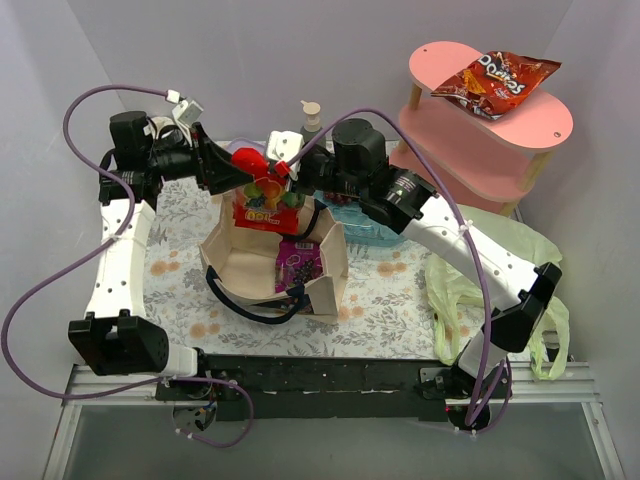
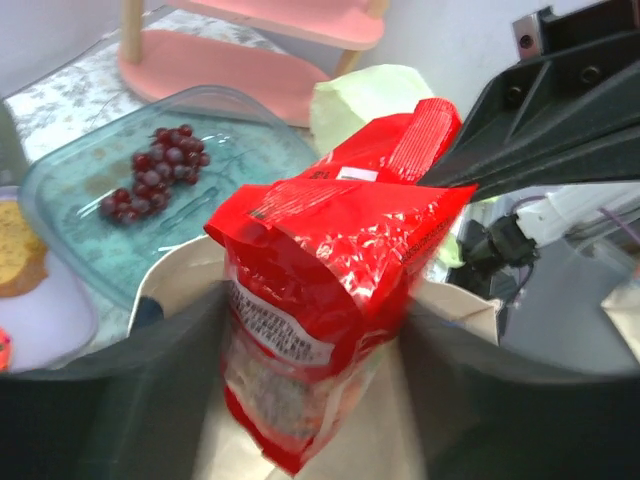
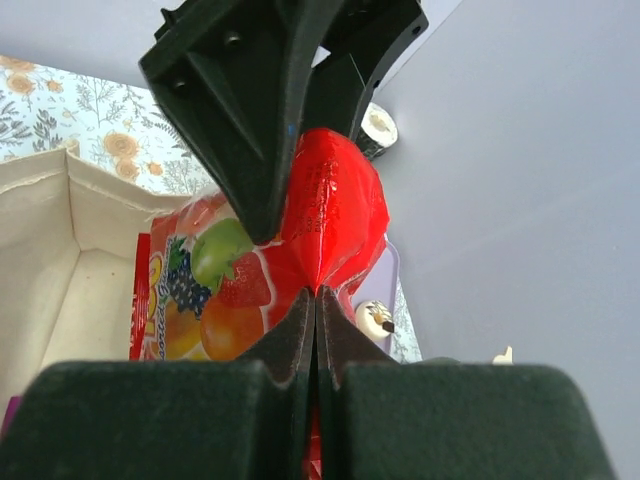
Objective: Untie the knot of the grocery bags and take out the mixed food
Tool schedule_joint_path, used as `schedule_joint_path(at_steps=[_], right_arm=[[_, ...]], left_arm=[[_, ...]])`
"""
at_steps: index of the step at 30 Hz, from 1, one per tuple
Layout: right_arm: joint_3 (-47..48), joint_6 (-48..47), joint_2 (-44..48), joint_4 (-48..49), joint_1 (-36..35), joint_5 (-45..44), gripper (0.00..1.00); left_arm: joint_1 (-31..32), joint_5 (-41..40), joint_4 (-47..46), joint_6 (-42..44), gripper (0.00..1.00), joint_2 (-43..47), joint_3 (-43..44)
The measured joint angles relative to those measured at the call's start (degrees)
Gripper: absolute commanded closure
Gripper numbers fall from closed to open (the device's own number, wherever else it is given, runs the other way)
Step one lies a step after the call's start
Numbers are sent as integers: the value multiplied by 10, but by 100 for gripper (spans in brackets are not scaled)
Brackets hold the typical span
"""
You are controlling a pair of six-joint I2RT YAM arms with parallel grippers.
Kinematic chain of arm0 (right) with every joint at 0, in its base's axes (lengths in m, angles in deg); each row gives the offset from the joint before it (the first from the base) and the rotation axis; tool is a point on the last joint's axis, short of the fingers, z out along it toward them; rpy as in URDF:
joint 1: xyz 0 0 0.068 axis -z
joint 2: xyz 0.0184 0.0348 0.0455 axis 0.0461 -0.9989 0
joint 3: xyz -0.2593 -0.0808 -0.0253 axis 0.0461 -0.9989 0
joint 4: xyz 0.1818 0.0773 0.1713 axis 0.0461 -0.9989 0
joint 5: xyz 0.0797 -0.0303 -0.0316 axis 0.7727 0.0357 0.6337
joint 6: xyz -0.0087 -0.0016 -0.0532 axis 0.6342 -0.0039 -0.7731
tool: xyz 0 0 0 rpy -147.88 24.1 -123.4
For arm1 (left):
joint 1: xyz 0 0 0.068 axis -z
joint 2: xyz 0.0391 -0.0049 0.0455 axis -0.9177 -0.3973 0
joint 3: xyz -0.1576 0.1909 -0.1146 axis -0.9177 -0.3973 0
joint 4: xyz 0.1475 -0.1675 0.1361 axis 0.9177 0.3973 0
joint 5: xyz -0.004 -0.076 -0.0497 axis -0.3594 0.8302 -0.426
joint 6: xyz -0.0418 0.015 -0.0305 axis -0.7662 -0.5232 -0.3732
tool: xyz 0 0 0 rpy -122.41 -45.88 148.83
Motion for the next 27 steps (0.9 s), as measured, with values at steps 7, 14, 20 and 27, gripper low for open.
schedule_joint_path(at_steps=[7, 14, 20, 27], right_arm=[[0, 9, -1, -1, 3, -23, 79], [-70, 109, 58, 67, 22, -114, 35], [-137, 236, 162, 82, 114, -71, 30], [-220, 345, 170, 142, 114, 24, 28]], left_arm=[[11, 78, -31, -42, 100, -38, 6], [12, 81, -79, -104, 100, -38, 5], [9, 87, -160, -195, 100, -38, 2], [7, 93, -160, -218, 100, -48, 38]])
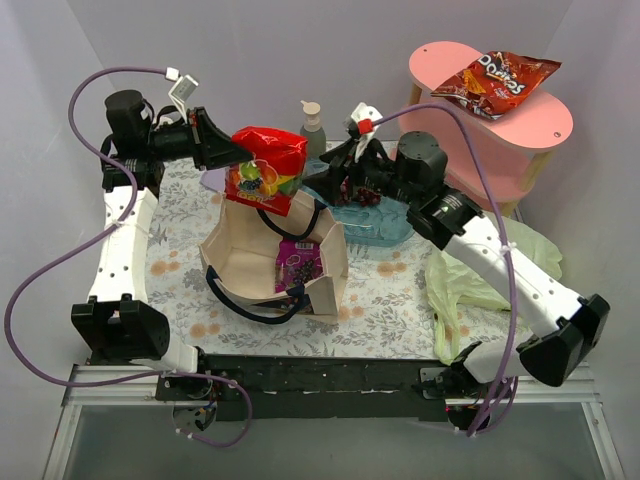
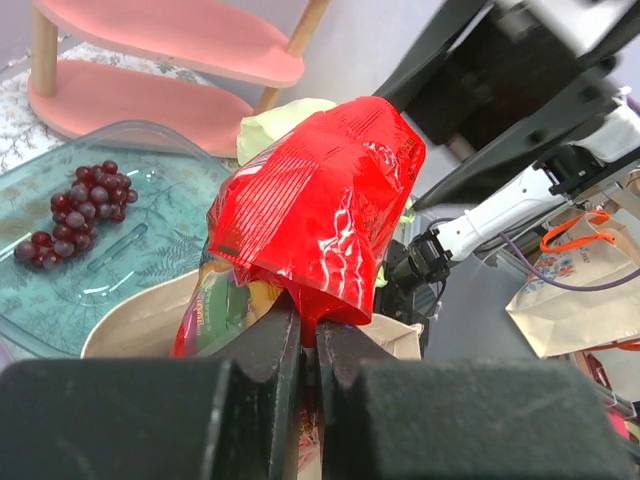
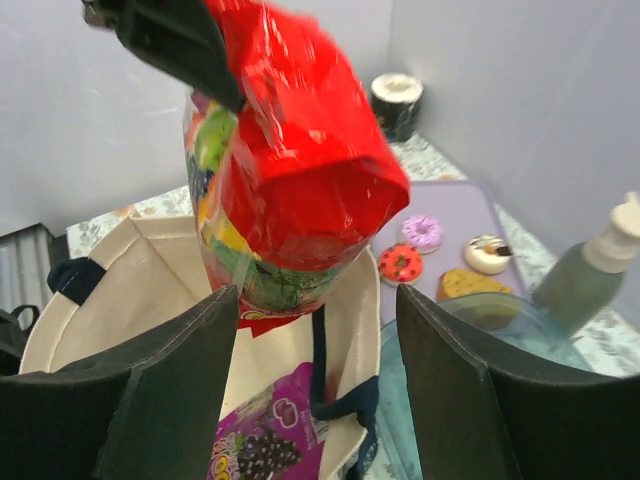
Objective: Untie the knot of the grocery bags and take out the mixed food
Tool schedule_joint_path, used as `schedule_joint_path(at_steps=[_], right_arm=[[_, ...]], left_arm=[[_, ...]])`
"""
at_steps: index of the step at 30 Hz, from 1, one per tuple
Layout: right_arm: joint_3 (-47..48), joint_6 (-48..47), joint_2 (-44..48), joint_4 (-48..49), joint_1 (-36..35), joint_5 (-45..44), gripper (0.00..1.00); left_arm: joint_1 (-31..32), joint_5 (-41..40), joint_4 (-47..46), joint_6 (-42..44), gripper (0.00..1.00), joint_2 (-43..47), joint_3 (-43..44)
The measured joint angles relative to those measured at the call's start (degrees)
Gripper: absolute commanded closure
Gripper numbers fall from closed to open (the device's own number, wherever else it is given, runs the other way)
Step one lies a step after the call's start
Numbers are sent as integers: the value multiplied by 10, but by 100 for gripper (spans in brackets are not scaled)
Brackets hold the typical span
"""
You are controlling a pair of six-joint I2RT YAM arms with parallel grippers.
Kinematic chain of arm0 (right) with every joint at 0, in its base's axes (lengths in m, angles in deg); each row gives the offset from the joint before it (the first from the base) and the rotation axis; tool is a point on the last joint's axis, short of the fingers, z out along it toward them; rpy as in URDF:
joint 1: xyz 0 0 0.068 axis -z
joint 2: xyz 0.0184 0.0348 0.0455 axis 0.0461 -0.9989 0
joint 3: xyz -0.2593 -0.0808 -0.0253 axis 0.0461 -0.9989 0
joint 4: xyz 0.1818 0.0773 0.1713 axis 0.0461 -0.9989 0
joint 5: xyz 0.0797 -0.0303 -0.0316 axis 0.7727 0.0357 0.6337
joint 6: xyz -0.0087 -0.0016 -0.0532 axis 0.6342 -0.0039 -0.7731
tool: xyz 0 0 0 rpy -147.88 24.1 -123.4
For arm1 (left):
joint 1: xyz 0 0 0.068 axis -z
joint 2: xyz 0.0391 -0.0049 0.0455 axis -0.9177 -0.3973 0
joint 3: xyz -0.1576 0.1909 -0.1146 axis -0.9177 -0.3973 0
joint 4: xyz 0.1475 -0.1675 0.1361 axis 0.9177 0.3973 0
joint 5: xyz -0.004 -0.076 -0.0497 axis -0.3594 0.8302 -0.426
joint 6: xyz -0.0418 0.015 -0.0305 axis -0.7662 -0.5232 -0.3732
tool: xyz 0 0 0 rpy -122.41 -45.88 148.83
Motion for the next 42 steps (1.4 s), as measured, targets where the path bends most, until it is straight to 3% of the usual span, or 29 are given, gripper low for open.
schedule_joint_path(at_steps=[7, 9, 10, 11, 13, 15, 16, 18, 20, 23, 27, 33, 36, 42], right_arm=[[-10, 82, -74, 58, 2, 68, 28], [-10, 105, -87, 85, 2, 81, 32], [-10, 116, -92, 97, 2, 88, 40], [-10, 124, -98, 109, 2, 93, 64], [-10, 135, -111, 133, 4, 109, 88], [-8, 147, -128, 155, 10, 128, 99], [-6, 151, -134, 163, 11, 135, 99], [-5, 155, -141, 170, 12, 139, 99], [-5, 156, -141, 169, 14, 141, 99], [-5, 156, -140, 168, 17, 143, 99], [-32, 171, -110, 155, 41, 144, 99], [-153, 237, 17, 168, 178, 123, 99], [-214, 271, 75, 186, 247, 93, 99], [-288, 318, 138, 185, 317, 32, 99]], left_arm=[[5, 2, 39, 23, 100, -20, 58], [7, 1, 50, 31, 100, -20, 60], [7, 0, 55, 34, 100, -20, 60], [7, -2, 61, 37, 100, -20, 60], [6, -9, 70, 44, 100, -20, 61], [4, -18, 81, 55, 100, -24, 67], [3, -24, 84, 61, 95, -28, 72], [3, -31, 91, 67, 59, -37, 79], [3, -40, 94, 75, 39, -44, 85], [4, -71, 102, 81, 18, -55, 106], [4, -123, 119, 111, 14, -69, 148], [-8, -223, 177, 191, 10, -99, 239], [-9, -265, 189, 220, 10, -103, 244], [-9, -321, 209, 253, 10, -122, 244]])
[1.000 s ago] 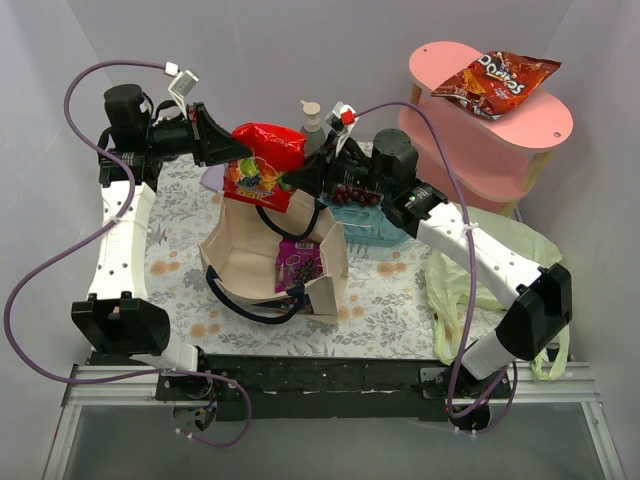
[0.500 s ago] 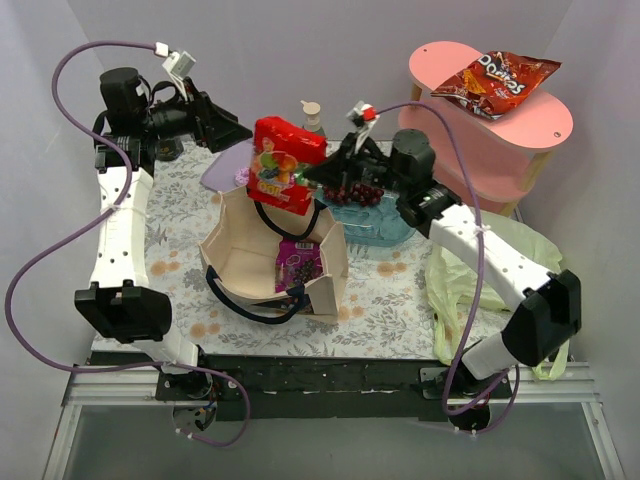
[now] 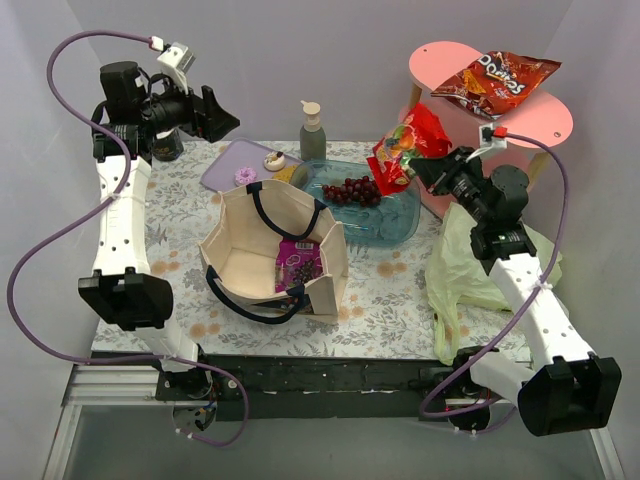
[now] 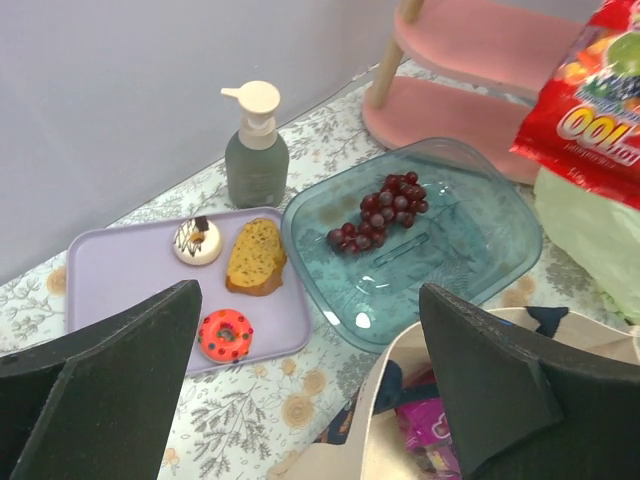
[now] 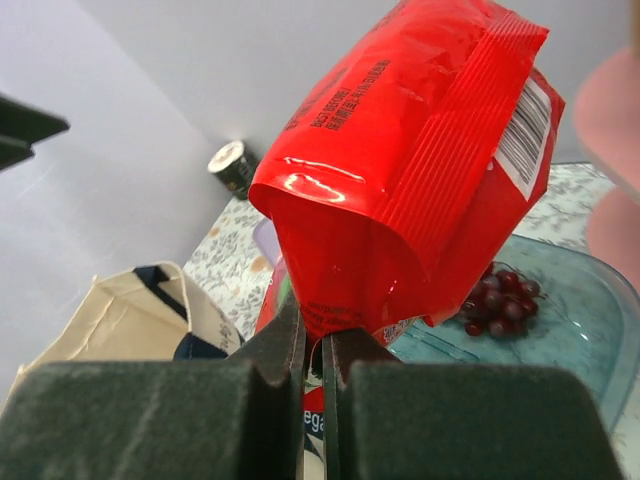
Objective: Untie the knot of the grocery bags and take out the mixed food
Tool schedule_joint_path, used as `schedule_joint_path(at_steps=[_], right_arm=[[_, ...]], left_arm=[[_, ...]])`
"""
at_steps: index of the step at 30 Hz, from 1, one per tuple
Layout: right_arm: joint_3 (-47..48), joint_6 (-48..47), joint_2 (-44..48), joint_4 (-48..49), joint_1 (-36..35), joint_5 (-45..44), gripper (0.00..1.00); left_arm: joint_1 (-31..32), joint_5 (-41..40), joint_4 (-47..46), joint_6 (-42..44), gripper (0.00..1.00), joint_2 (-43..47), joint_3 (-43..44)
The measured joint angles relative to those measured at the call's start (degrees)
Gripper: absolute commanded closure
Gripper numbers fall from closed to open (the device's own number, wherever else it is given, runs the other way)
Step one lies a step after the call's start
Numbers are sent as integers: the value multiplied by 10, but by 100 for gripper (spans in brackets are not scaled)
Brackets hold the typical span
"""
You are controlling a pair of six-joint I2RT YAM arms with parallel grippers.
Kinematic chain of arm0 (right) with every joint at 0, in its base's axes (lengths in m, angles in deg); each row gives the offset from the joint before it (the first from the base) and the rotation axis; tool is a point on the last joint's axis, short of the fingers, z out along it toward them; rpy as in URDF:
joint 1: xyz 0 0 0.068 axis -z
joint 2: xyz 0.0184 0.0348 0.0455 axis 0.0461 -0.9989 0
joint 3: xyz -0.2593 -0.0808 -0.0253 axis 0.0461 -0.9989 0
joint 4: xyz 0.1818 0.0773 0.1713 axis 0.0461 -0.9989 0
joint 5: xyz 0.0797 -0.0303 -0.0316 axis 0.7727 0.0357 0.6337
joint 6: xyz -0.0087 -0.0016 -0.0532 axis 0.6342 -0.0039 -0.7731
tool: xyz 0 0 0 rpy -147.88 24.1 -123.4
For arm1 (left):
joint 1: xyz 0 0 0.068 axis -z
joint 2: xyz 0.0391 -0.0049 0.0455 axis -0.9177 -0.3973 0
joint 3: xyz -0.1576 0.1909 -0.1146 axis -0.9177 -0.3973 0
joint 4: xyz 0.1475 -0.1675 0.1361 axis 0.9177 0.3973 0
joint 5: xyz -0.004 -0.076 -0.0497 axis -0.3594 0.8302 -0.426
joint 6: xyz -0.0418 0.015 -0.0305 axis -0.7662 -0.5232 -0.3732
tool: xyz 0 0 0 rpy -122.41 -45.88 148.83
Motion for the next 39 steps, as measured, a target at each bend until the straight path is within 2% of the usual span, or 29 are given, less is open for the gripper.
schedule_joint_path(at_steps=[9, 20, 31, 39], right_arm=[[-39, 84, 49, -27, 97, -57, 99], [-107, 135, 115, -56, 186, -35, 99], [-160, 187, 81, 16, 249, -23, 99], [-161, 214, 57, 75, 263, -9, 99]], left_arm=[[0, -30, 26, 32, 9, -7, -3], [23, -52, 54, 67, 9, -8, -4], [64, -72, 78, 92, 7, -28, -5], [71, -79, 87, 100, 7, -28, -16]])
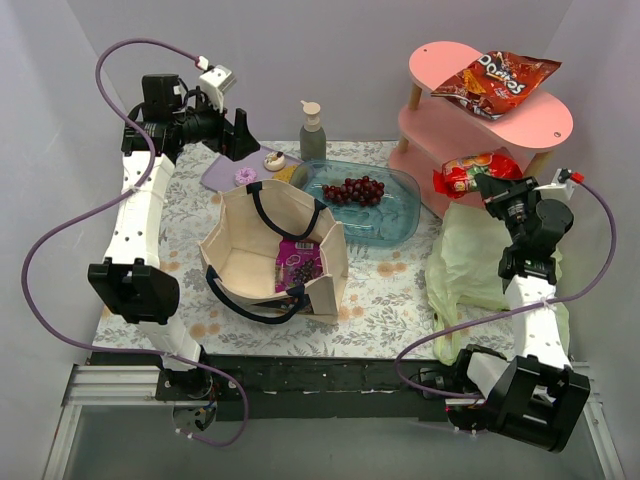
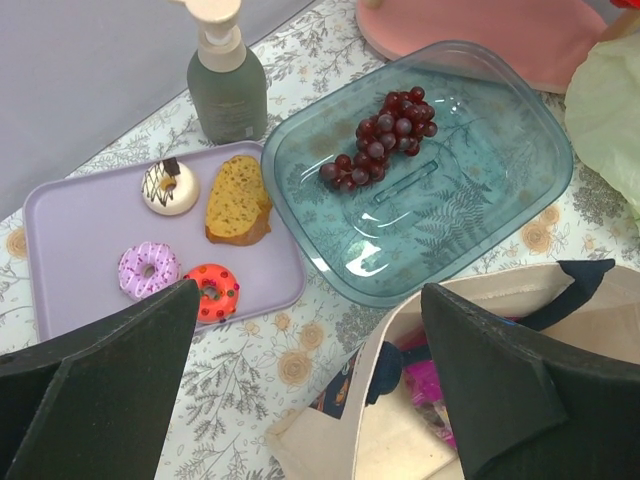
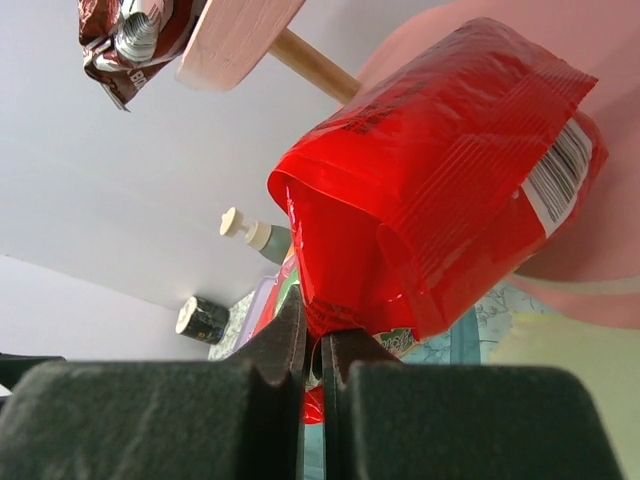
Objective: Untie the knot of the grocery bags and take out the mixed food
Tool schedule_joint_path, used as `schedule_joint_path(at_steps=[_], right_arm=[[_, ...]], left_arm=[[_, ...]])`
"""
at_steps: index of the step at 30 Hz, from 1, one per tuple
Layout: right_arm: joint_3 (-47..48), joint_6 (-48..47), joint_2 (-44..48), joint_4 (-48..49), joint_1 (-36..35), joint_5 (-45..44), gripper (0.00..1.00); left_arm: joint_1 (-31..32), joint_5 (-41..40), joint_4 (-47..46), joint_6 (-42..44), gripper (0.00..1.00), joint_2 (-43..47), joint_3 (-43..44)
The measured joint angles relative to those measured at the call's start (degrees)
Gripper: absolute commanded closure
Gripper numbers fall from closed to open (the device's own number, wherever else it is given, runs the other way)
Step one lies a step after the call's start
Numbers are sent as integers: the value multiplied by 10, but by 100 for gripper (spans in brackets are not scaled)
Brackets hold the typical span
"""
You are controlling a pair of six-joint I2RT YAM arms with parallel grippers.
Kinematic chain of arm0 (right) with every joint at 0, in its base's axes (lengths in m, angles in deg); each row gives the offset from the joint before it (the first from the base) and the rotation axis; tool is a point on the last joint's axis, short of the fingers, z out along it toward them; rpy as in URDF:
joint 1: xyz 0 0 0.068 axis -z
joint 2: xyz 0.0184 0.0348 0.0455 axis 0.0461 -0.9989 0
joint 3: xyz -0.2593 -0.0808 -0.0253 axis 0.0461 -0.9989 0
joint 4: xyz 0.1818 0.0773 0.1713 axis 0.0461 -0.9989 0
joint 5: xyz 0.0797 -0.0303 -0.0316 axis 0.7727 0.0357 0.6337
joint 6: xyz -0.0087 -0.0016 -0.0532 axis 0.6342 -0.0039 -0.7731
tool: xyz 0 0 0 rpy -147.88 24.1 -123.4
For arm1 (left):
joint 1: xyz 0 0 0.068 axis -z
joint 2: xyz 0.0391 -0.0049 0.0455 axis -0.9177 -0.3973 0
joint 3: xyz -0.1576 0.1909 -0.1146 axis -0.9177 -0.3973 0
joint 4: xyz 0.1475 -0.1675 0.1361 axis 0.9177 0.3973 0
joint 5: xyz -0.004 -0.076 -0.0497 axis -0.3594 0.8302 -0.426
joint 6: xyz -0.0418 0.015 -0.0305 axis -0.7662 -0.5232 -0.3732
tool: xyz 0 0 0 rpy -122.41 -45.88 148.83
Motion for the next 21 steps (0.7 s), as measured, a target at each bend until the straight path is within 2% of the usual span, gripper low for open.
schedule_joint_path(at_steps=[21], right_arm=[[93, 78, -101, 14, 26, -18, 99]], left_arm=[[16, -5, 2, 3, 5, 0, -26]])
